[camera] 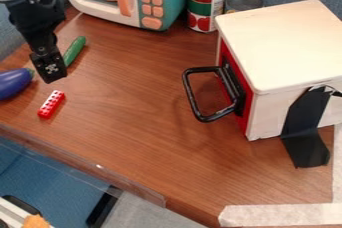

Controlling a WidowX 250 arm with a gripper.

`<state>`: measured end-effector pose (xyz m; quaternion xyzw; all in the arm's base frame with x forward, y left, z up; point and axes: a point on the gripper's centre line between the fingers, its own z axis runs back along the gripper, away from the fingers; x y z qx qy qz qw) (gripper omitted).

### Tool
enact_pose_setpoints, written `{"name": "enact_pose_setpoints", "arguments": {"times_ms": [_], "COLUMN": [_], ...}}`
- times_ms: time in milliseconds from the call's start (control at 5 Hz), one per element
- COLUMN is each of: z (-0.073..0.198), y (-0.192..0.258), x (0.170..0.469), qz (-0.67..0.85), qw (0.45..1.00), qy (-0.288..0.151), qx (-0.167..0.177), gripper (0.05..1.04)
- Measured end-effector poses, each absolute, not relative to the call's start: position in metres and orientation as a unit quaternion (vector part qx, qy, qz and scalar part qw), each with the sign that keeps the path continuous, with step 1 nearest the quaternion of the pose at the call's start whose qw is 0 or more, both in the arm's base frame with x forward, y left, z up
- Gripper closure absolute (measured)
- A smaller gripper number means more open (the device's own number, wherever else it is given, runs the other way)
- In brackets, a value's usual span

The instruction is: Open the drawer

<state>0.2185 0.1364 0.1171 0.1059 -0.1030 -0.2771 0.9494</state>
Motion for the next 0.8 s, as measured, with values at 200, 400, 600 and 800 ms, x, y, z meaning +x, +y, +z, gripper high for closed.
{"name": "enact_pose_setpoints", "arguments": {"times_ms": [200,400,600,800], "z": [0.111,0.102,0.100,0.102], "y": [0.134,0.120,0.107,0.081], "x": [0.217,0.214,0.214,0.221], "qz": [-0.272,-0.228,-0.186,-0.134], "qw": [0.953,0.966,0.975,0.981], "qy": [-0.096,-0.093,-0.104,-0.135], "qx": [0.096,0.074,0.058,0.045], "gripper": [0.082,0.082,0.082,0.082]}}
